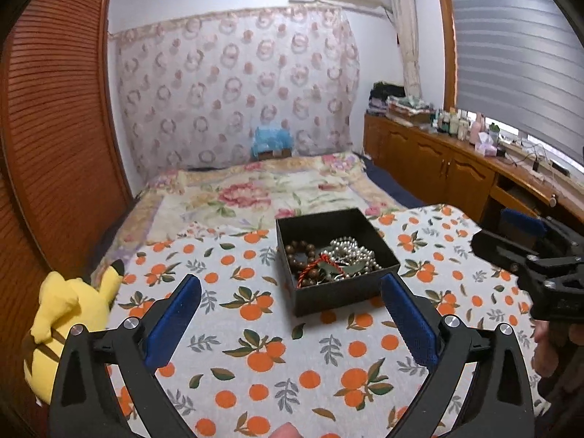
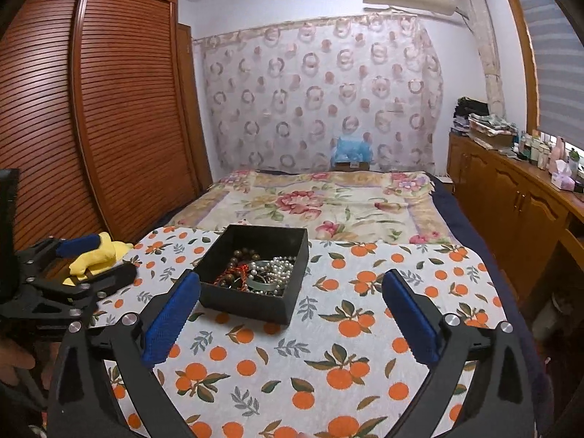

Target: Organize jewelry

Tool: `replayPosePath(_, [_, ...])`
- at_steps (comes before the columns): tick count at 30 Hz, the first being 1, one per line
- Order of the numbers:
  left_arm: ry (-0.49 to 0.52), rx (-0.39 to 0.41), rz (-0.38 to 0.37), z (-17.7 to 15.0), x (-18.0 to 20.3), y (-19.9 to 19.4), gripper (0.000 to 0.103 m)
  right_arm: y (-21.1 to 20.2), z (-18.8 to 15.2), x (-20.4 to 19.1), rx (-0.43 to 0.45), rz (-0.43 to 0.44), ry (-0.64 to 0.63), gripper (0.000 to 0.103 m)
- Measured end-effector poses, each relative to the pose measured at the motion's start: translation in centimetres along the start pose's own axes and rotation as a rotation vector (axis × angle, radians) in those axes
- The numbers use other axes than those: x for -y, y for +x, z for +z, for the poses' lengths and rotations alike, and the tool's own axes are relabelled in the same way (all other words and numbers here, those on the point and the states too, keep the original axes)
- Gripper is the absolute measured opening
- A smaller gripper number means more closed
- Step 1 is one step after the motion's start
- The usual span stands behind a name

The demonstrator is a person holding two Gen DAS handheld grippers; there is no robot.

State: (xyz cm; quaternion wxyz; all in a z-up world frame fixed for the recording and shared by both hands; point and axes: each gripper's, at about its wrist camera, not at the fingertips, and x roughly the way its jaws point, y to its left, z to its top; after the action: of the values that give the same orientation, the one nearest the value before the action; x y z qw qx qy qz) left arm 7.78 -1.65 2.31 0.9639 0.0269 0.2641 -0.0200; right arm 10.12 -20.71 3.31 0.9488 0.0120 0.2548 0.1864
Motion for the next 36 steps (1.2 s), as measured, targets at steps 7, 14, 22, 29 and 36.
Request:
replayPosePath(7, [-0.021,0.018,0.012,-0.4,-0.3,-1.9,0.095,-1.7,-0.6,0.1,0.026,-0.027,0.019,0.101])
replayPosePath(14, [-0.056,-0.008,0.02,-1.4,-1.0,-2.1,0.095,-2.5,-1.2,-0.1,0.04,-0.036,0.014,0.101])
replayPosePath(22, [-0.063,-0.003,0.023,-1.7,-1.2,-2.2,0.095,-2.7,-1.3,-0.1,0.04,-0.033,0.015,0.101])
replayPosePath(29, [-0.064,-0.004,0.025,-1.8,-1.2,-2.1,0.095,-2.8,-1.3,-0.1,0.036,-0.034,0.012,0.101])
replayPosePath(36, [-0.064,-0.005,0.024,-1.8,-1.2,-2.2,0.095,-2.8,-1.3,-0.2,0.036,-0.032,0.008,0.101])
